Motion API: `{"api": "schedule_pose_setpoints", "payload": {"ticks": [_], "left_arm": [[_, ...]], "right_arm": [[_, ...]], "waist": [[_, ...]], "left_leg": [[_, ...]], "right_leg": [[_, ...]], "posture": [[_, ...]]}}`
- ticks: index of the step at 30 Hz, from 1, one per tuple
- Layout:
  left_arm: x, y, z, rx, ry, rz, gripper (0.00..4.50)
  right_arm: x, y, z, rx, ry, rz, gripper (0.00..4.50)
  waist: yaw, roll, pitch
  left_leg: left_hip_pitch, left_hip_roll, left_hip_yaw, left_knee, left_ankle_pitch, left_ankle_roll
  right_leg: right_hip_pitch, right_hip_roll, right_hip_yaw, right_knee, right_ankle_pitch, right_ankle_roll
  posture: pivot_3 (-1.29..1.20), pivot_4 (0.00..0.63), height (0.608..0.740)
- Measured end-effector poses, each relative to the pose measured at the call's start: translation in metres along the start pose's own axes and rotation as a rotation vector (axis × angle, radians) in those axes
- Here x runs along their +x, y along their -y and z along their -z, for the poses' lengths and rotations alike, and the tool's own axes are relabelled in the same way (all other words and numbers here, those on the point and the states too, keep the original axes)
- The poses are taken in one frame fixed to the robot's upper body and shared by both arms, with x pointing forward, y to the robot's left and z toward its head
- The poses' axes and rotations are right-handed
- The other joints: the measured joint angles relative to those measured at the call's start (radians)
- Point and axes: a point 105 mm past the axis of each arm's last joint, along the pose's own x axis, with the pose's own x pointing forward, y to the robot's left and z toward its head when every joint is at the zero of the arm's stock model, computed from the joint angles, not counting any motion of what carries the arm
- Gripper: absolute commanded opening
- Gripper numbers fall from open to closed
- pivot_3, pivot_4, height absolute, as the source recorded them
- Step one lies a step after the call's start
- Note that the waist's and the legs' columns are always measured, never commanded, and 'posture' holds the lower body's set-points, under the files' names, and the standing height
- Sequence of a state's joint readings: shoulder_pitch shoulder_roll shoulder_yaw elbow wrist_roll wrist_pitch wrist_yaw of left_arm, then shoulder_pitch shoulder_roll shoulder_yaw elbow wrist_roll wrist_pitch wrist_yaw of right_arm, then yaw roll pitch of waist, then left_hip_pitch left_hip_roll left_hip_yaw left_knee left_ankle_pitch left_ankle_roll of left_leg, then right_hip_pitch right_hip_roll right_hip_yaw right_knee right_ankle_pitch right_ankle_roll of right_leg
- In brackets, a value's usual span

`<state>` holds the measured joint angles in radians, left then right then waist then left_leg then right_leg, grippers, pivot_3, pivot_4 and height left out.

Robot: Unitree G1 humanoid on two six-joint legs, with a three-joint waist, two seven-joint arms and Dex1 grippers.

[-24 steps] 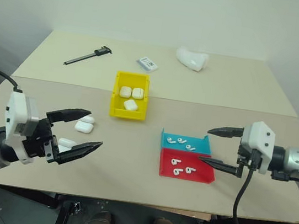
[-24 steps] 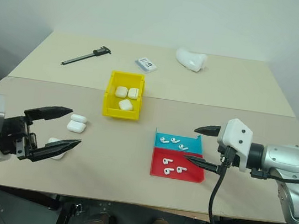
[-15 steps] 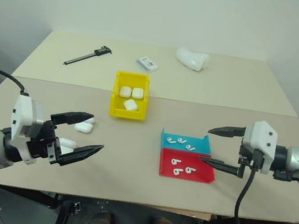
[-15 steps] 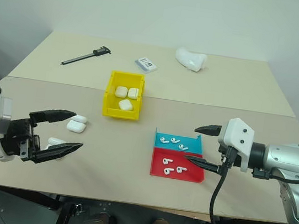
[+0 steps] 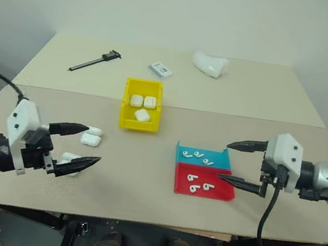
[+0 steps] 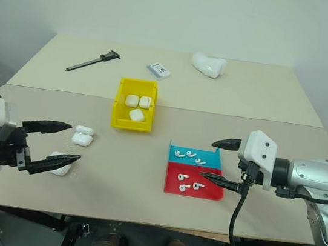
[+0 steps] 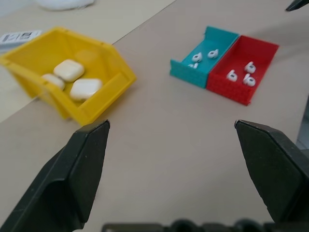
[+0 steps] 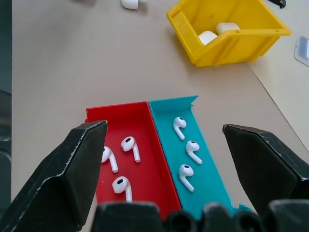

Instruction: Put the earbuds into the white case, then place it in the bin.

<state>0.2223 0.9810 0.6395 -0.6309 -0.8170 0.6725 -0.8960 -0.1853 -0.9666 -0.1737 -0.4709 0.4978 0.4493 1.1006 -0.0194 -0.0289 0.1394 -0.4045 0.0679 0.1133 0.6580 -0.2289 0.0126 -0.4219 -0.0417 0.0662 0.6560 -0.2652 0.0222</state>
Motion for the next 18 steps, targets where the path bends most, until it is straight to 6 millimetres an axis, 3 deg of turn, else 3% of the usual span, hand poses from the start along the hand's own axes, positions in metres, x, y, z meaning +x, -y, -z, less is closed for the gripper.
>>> {"api": "schedule_pose_setpoints", "payload": {"ticks": [2,6,11,18], "left_arm": [[-0.005,-0.002,0.002,-0.015,-0.076,-0.029,4.50],[-0.017,-0.004,0.002,-0.127,-0.406,-0.002,4.50],[-0.031,-0.013,0.005,-0.287,-0.587,-0.074,4.50],[-0.036,-0.033,0.018,-0.379,-0.758,-0.205,4.50]], "right_arm": [[0.002,-0.004,-0.001,0.016,0.012,0.000,4.48],[0.006,-0.011,-0.003,0.030,0.032,-0.017,4.48],[0.012,-0.015,-0.002,0.055,0.053,-0.024,4.48],[0.030,-0.027,-0.005,0.085,0.121,-0.040,4.48]], "waist": [[0.003,-0.001,0.001],[0.013,-0.001,0.001],[0.001,-0.001,0.001],[0.005,-0.003,0.002]], "left_leg": [[0.000,0.000,0.000,0.000,0.000,0.000],[0.005,0.000,0.000,0.001,0.001,-0.001],[0.004,-0.001,0.000,-0.003,0.001,-0.001],[0.004,-0.001,0.001,-0.006,0.001,-0.002]], "right_leg": [[0.000,0.000,0.000,0.001,0.000,0.000],[0.001,-0.001,-0.004,-0.001,-0.001,0.001],[0.000,0.000,-0.001,0.001,-0.002,-0.002],[-0.001,0.001,0.000,0.002,-0.003,-0.003]], "posture": [[0.00,0.150,0.740],[0.00,0.150,0.740],[0.00,0.150,0.740],[0.00,0.150,0.740]]}}
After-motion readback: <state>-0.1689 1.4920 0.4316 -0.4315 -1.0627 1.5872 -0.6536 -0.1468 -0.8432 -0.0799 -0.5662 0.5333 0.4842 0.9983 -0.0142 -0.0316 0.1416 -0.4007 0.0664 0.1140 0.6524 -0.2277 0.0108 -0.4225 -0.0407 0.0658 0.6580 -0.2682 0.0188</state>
